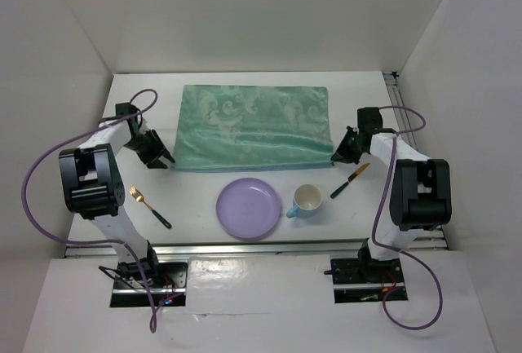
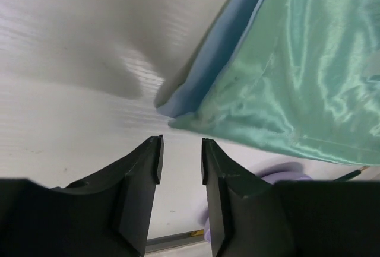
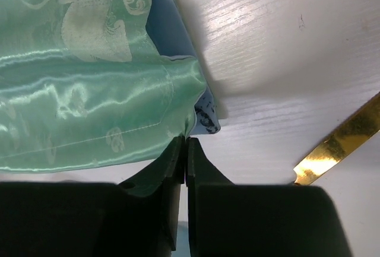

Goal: Set the dinner table for one person

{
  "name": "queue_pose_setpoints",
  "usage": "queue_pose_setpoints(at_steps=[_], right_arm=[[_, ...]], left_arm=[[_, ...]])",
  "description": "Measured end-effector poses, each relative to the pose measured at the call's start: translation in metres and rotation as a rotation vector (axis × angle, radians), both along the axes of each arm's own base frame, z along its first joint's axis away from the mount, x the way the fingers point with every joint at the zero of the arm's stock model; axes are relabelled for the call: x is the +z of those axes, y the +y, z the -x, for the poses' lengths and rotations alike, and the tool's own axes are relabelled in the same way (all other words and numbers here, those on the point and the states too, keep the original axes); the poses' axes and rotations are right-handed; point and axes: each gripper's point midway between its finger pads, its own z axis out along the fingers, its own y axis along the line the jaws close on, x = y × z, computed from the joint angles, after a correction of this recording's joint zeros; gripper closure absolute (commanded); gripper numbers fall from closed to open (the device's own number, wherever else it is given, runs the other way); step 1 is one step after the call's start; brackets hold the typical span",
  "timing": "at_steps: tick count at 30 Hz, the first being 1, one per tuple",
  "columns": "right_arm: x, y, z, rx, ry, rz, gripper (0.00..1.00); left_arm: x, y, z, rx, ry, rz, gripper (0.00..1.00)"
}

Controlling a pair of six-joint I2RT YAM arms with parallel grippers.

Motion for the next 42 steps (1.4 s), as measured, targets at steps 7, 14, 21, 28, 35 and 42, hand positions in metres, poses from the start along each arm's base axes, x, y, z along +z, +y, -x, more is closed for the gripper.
queue_pose_setpoints(at_steps=[7,14,21,28,35,42], right_arm=[[-0.001,0.0,0.0,0.011,0.001,0.001,0.44],[-0.002,0.0,0.002,0.012,0.005,0.007,0.2],[-0.009,0.0,0.012,0.003,0.033,-0.001,0.2],[-0.02,0.008,0.012,-0.009,0.051,-0.054,0.22],[-0.024,0.021,0.0,-0.027,0.027,-0.139,0.4],[-0.034,0.026,-0.007,-0.055,0.029,-0.163,0.87]], left_arm=[[-0.014,0.004,0.01,0.033,0.038,-0.02,0.42],[-0.028,0.006,0.016,0.041,0.062,-0.037,0.36],[-0.028,0.005,0.008,0.063,0.036,-0.027,0.31],[-0.028,0.003,-0.003,0.086,0.007,-0.001,0.41],[-0.029,0.001,-0.013,0.099,-0.023,0.025,0.46],[-0.034,0.0,-0.019,0.1,-0.029,0.024,1.0]])
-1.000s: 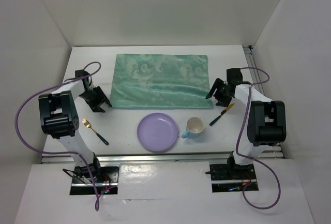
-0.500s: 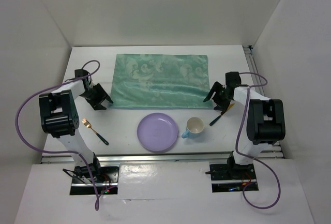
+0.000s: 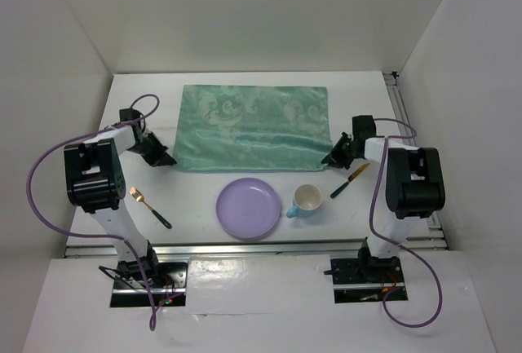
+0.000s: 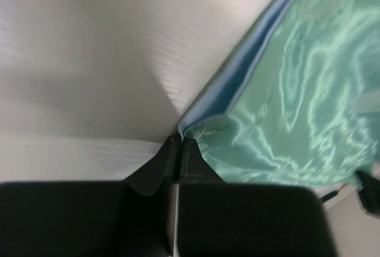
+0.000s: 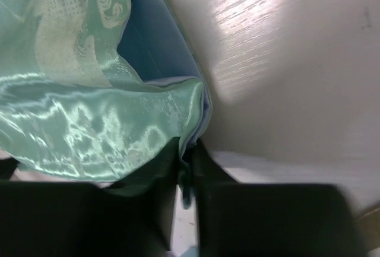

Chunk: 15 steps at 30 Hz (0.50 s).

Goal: Set the dinner table for one person

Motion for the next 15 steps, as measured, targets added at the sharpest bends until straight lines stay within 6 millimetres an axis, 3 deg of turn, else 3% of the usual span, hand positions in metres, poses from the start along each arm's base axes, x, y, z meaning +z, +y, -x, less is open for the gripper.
queue_pose_setpoints(at_steps=[2,9,12,15], right_arm=[[-0.003,0.002,0.0,-0.003,0.009,-0.009,1.0],[0.005,0.001,-0.006,-0.01,0.01,0.013,1.0],[0.028,-0.001,-0.024,-0.008,-0.037,0.029,1.0],[0.07,-0.001,-0.048,-0.002,-0.137,0.043,1.0]], left_arm=[[0.0,0.0,-0.002,-0.005,0.0,0.002,1.0],[0.012,0.007,-0.007,-0.002,0.016,-0.048,1.0],[0.043,0.008,-0.019,-0.006,-0.039,-0.057,1.0],[0.106,0.01,-0.04,-0.009,-0.185,-0.08,1.0]])
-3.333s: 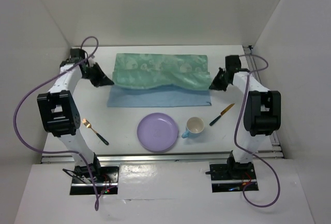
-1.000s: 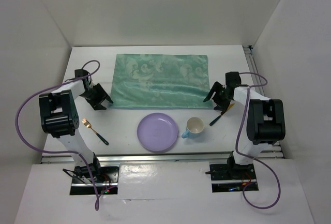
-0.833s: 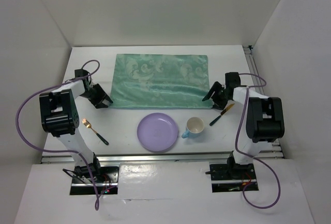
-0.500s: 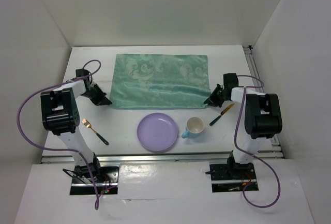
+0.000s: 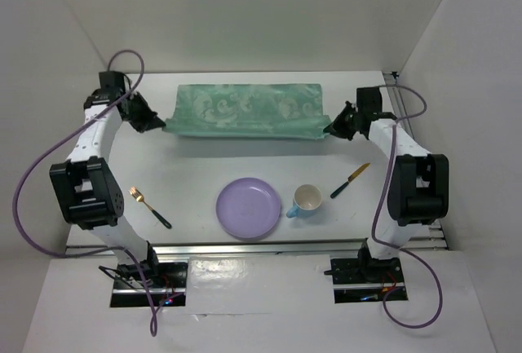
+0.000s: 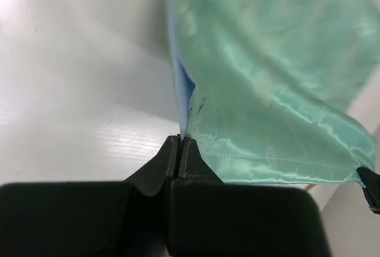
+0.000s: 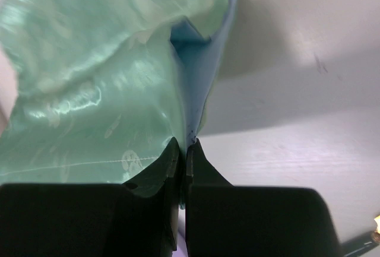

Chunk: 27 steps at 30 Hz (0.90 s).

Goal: Set the dinner table for one person

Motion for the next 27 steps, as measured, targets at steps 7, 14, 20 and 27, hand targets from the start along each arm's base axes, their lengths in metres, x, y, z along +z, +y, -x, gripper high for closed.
queue_pose_setpoints(at_steps=[7,14,20,27], right_arm=[[0.101,-0.001,-0.026,0.011,-0.249,0.029,1.0],[0.107,-0.004,-0.014,0.014,-0.22,0.041,1.0],[0.18,-0.003,-0.016,0.028,-0.324,0.042,1.0],[0.332,-0.004,0.029,0.021,-0.65,0.053,1.0]], left_arm=[[0.138,-0.004,-0.013,-0.027,-0.342,-0.042,1.0],[0.146,-0.007,0.0,-0.038,-0.313,-0.005,1.0],[0.204,0.002,0.006,-0.045,-0.407,0.045,1.0],[0.286,0.004,0.032,-0.072,-0.604,0.05,1.0]])
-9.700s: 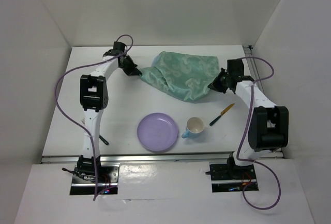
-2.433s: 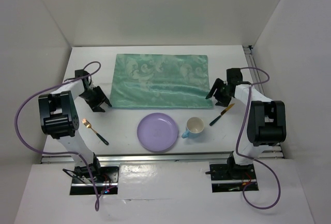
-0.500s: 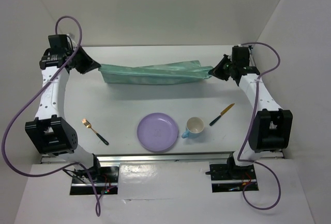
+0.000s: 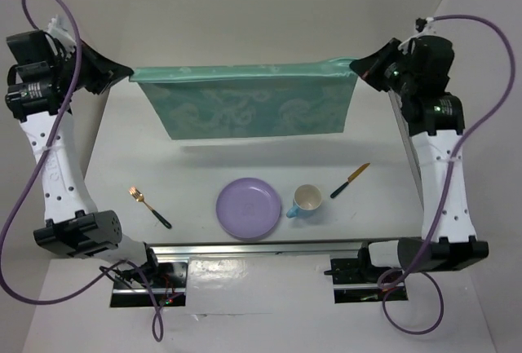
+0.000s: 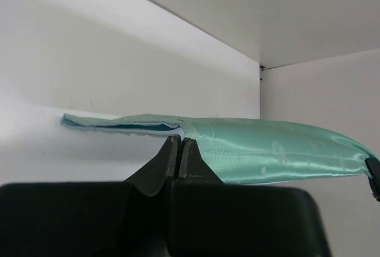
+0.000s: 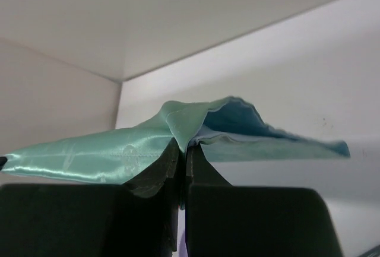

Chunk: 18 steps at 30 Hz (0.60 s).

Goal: Set the dinner table for one person

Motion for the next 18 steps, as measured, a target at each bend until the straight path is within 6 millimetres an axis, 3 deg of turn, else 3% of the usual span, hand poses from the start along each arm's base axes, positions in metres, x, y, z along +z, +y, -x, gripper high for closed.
queue_pose_setpoints(at_steps=[4,8,11,18], right_arm=[[0.049,-0.002,0.027,-0.008,-0.115,0.008,1.0],[0.046,-0.004,0.016,-0.018,-0.105,0.021,1.0],[0.036,-0.003,-0.016,-0.01,-0.071,0.026,1.0],[-0.033,0.002,-0.118,0.014,0.069,0.033,1.0]], left_arm=[[0.036,-0.004,0.018,-0.014,-0.093,-0.018,1.0],[0.04,-0.006,0.014,-0.045,-0.117,-0.011,1.0],[0.024,-0.002,-0.008,-0.076,-0.076,0.025,1.0],[-0.031,0.006,-0.095,-0.155,0.027,0.082,1.0]])
